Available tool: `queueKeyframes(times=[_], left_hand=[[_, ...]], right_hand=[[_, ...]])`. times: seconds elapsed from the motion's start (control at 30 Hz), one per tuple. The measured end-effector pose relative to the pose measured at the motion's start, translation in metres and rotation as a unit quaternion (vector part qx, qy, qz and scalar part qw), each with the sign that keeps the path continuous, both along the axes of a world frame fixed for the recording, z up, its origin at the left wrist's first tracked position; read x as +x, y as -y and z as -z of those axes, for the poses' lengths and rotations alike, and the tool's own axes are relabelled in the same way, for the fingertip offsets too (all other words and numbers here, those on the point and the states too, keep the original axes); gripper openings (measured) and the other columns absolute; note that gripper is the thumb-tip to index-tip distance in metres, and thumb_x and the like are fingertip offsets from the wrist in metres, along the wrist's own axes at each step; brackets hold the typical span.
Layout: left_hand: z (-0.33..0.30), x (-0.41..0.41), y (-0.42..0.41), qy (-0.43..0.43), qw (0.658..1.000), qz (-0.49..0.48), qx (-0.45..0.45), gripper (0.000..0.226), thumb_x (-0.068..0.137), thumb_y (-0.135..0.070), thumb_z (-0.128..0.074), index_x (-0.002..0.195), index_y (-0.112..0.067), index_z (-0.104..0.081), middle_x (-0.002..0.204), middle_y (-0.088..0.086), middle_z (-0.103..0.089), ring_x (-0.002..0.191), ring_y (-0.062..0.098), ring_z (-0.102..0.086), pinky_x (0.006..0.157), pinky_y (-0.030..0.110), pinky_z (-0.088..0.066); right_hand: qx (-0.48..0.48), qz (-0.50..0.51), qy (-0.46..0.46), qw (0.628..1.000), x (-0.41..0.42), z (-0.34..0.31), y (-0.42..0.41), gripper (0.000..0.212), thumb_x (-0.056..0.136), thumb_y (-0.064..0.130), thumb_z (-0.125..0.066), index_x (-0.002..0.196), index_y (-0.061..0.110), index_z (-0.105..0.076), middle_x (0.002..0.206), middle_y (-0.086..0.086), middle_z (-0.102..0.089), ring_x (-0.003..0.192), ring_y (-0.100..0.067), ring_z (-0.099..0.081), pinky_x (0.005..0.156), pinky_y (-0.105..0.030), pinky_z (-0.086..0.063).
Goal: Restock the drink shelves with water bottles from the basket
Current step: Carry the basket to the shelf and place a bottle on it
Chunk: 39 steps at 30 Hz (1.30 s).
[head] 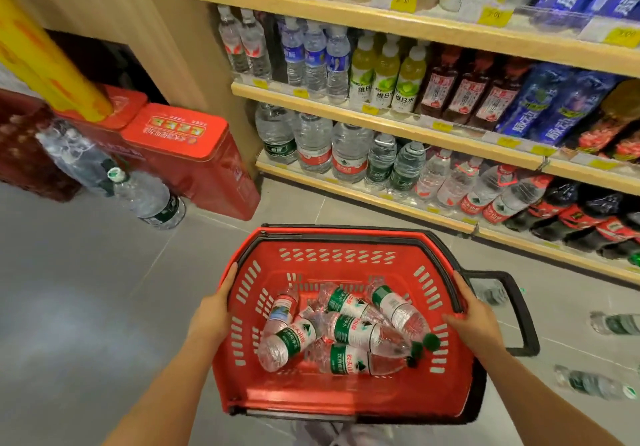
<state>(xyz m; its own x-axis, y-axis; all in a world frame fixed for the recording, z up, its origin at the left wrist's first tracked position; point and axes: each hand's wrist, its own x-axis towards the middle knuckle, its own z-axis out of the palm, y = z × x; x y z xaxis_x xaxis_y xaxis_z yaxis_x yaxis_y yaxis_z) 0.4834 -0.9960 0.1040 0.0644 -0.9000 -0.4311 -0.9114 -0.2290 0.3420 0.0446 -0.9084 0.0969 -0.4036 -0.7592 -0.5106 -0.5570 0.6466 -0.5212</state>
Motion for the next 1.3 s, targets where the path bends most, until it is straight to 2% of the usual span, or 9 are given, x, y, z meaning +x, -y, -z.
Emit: queueKeyframes(times=[0.1,0.27,0.43,0.53,0.77,0.9,0.97,1.2,1.3], left_hand=[[0.012,0.013,0.071,0.004,0.999,0.04,-0.016,0.086,0.086,-0.011,-0.053,0.142,-0.047,0.002,0.098,0.029,-0.065,0.085,0.044,-0.063,0.075,0.045,-0.05],[0.048,0.022,0.176,0.004,0.998,0.061,0.0,0.086,0.087,-0.012,-0.051,0.139,-0.054,0.003,0.094,0.026,-0.065,0.082,0.042,-0.063,0.074,0.043,-0.051],[0.101,0.03,0.266,-0.008,0.997,0.073,0.016,0.09,0.086,-0.012,-0.051,0.136,-0.059,0.007,0.088,0.021,-0.064,0.081,0.042,-0.063,0.073,0.043,-0.051],[0.141,0.033,0.314,-0.005,0.996,0.084,0.014,0.094,0.085,-0.012,-0.052,0.13,-0.066,0.011,0.089,0.022,-0.063,0.081,0.043,-0.062,0.075,0.047,-0.052],[0.25,0.042,0.401,-0.006,0.995,0.103,0.005,0.094,0.087,-0.005,-0.048,0.131,-0.063,0.011,0.086,0.025,-0.061,0.078,0.041,-0.062,0.08,0.048,-0.052],[0.281,0.048,0.426,0.014,0.995,0.096,-0.036,0.093,0.087,0.001,-0.045,0.134,-0.059,0.007,0.07,0.007,-0.038,0.058,0.03,-0.044,0.082,0.05,-0.048],[0.28,0.049,0.436,0.015,0.992,0.109,-0.059,0.089,0.085,0.002,-0.048,0.142,-0.048,-0.001,0.067,0.002,-0.032,0.062,0.038,-0.05,0.078,0.048,-0.046],[0.278,0.047,0.444,0.039,0.991,0.122,-0.039,0.084,0.088,-0.006,-0.051,0.144,-0.046,-0.003,0.09,0.017,-0.041,0.082,0.046,-0.054,0.081,0.052,-0.045],[0.255,0.038,0.445,0.067,0.985,0.152,-0.044,0.084,0.082,-0.014,-0.065,0.147,-0.032,-0.016,0.104,0.023,-0.043,0.094,0.045,-0.047,0.084,0.053,-0.046]], right_hand=[[-0.007,0.009,-0.019,1.0,0.022,-0.003,0.048,0.068,0.087,0.026,-0.056,0.143,0.039,-0.02,0.116,-0.014,-0.061,0.107,-0.035,-0.056,0.094,-0.047,-0.048],[-0.026,0.029,-0.033,0.999,0.042,0.02,0.123,0.078,0.083,0.025,-0.065,0.146,0.03,-0.02,0.112,-0.02,-0.065,0.101,-0.038,-0.061,0.087,-0.046,-0.049],[-0.01,0.054,-0.024,0.998,0.051,0.073,0.202,0.083,0.073,0.038,-0.061,0.146,0.034,-0.022,0.095,-0.018,-0.069,0.084,-0.035,-0.067,0.074,-0.039,-0.052],[0.006,0.073,-0.025,0.997,0.052,0.12,0.242,0.081,0.079,0.031,-0.065,0.141,0.051,-0.017,0.098,-0.018,-0.067,0.085,-0.035,-0.066,0.074,-0.046,-0.055],[-0.018,0.081,-0.049,0.995,0.068,0.235,0.307,0.086,0.079,0.03,-0.064,0.139,0.057,-0.009,0.101,-0.019,-0.064,0.095,-0.037,-0.062,0.082,-0.049,-0.052],[-0.043,0.105,-0.084,0.99,0.079,0.262,0.329,0.085,0.08,0.021,-0.064,0.142,0.049,-0.013,0.091,-0.021,-0.057,0.088,-0.042,-0.06,0.081,-0.048,-0.051],[-0.049,0.106,-0.101,0.988,0.082,0.264,0.336,0.089,0.078,0.014,-0.064,0.144,0.047,-0.013,0.086,-0.02,-0.053,0.082,-0.042,-0.059,0.078,-0.046,-0.048],[-0.021,0.11,-0.074,0.991,0.092,0.254,0.335,0.088,0.084,0.016,-0.064,0.144,0.047,-0.007,0.095,-0.014,-0.042,0.085,-0.036,-0.058,0.089,-0.045,-0.046],[0.021,0.11,-0.049,0.993,0.093,0.231,0.341,0.087,0.081,0.024,-0.07,0.145,0.04,-0.014,0.107,-0.019,-0.039,0.095,-0.041,-0.056,0.092,-0.045,-0.046]])
